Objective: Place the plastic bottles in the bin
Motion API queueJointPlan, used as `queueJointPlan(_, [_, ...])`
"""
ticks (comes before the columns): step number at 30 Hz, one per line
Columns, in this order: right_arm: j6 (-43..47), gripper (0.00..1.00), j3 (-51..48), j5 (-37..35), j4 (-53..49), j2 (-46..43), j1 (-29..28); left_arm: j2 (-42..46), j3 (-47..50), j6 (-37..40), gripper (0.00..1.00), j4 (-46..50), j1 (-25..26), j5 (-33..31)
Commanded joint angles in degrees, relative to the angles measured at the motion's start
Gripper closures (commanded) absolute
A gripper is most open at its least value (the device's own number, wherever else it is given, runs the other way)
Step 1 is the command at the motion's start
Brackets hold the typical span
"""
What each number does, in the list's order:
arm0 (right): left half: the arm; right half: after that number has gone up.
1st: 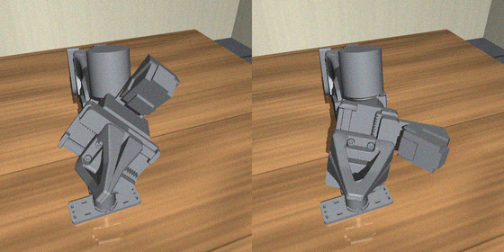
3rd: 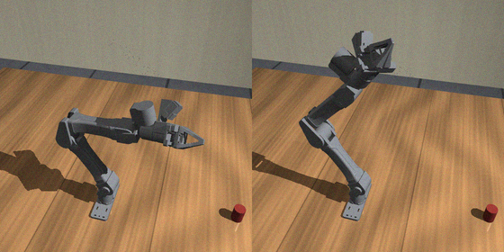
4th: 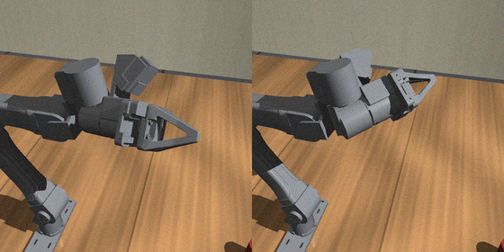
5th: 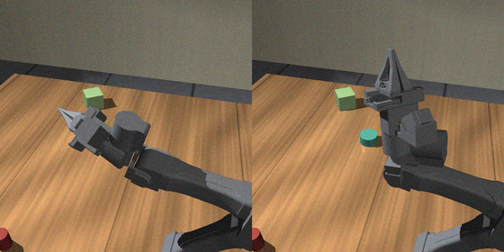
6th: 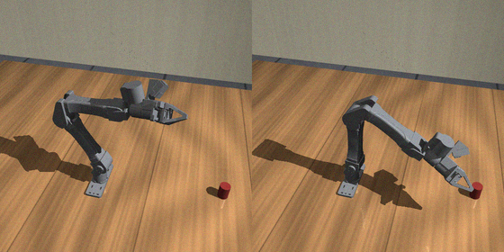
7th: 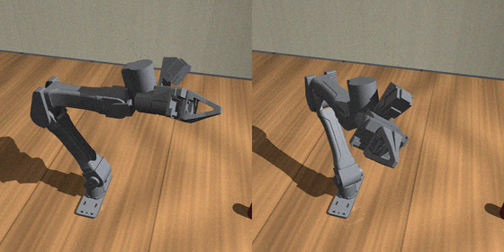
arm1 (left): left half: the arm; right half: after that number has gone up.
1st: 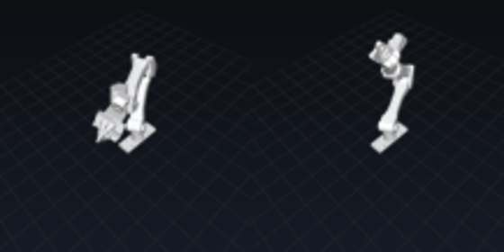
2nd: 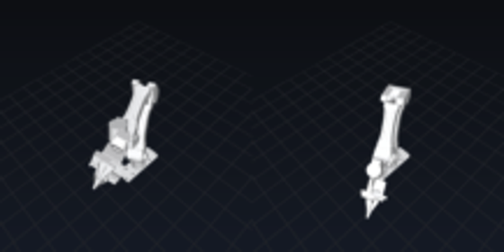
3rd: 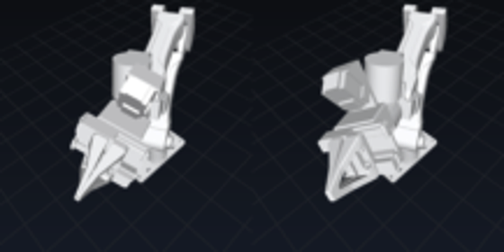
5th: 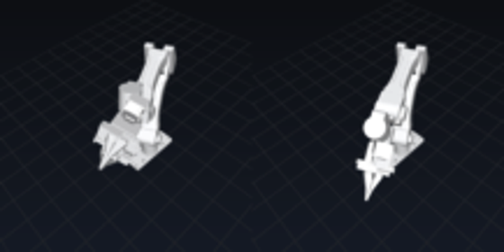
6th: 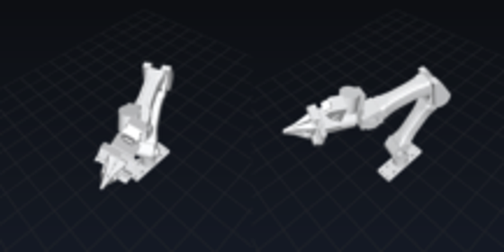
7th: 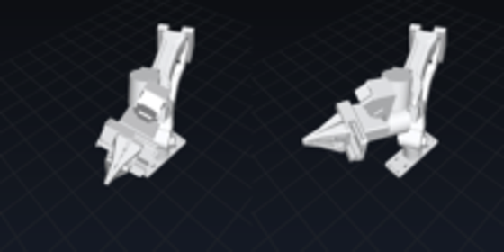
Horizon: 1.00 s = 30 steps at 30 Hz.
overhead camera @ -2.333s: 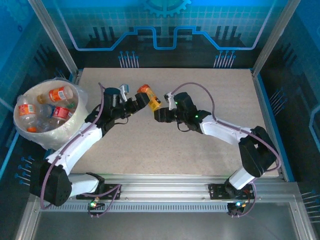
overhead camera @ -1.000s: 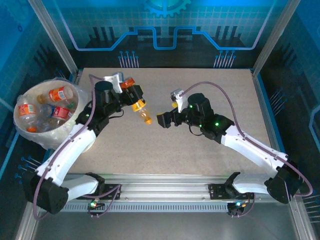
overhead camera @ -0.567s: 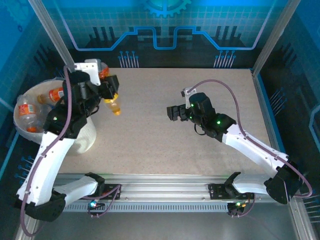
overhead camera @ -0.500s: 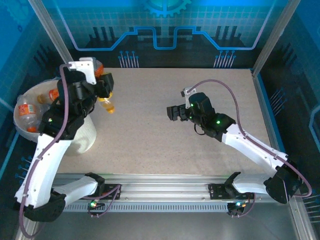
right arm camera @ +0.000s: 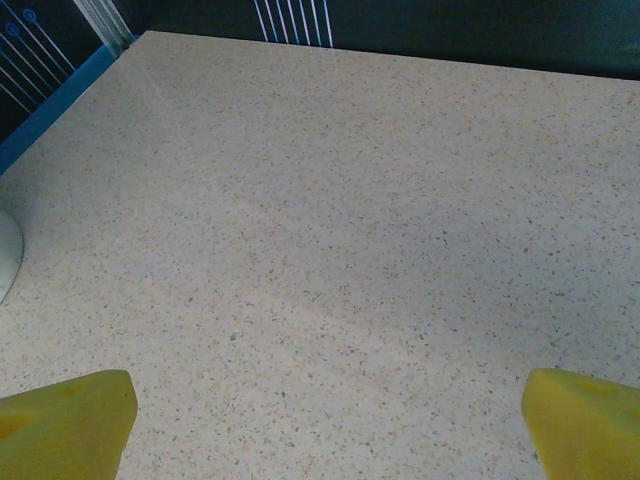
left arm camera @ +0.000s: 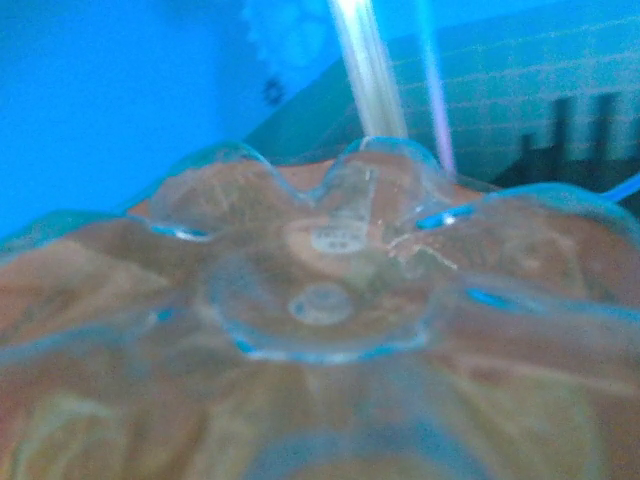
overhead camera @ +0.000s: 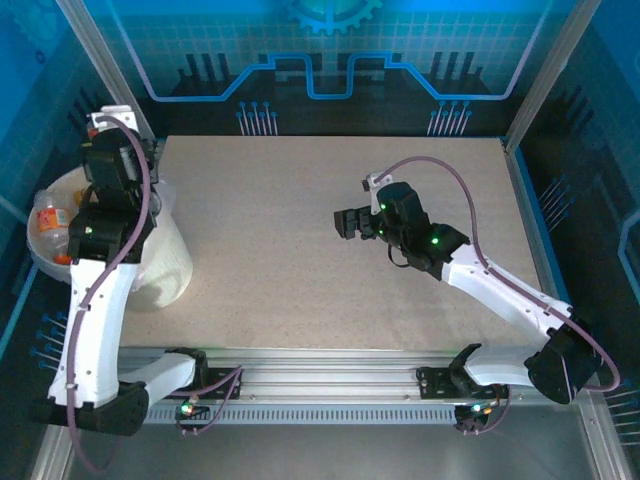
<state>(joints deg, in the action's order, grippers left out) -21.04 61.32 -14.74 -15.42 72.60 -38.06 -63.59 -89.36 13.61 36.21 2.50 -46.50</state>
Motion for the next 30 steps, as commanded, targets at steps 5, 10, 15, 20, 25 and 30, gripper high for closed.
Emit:
queueJointPlan(5, [-1.02,0.0,1.58,-0.18,-0.29,-0.16,0.62,-2.29,5.8,0.92,0.45,-2.77,-11.97,3.83])
queueJointPlan(10, [-1.07,0.0,1.39,-0.55,-0.84,-0.18,0.75,-4.54,6.05,-3.27,0.36,3.98,-15.07,10.29])
queueJointPlan(15, [-1.37,0.0,1.07,-0.95,-1.03,-0.35,0.82,-7.12,5.41,-4.54,0.35,7.6,-15.07,12.26])
queueJointPlan(20, [-1.18,0.0,0.7,-1.18,-0.84,-0.29,1.16,-8.04,5.37,-3.63,0.35,8.95,-15.68,10.27])
queueJointPlan(25, [-1.14,0.0,0.66,-0.77,-0.32,0.43,1.5,-8.04,5.47,-6.61,0.36,10.67,-19.35,10.91])
queueJointPlan(30, [-0.87,0.0,0.57,-0.42,0.21,1.0,1.84,-7.25,6.05,-10.76,0.17,11.48,-21.22,9.67])
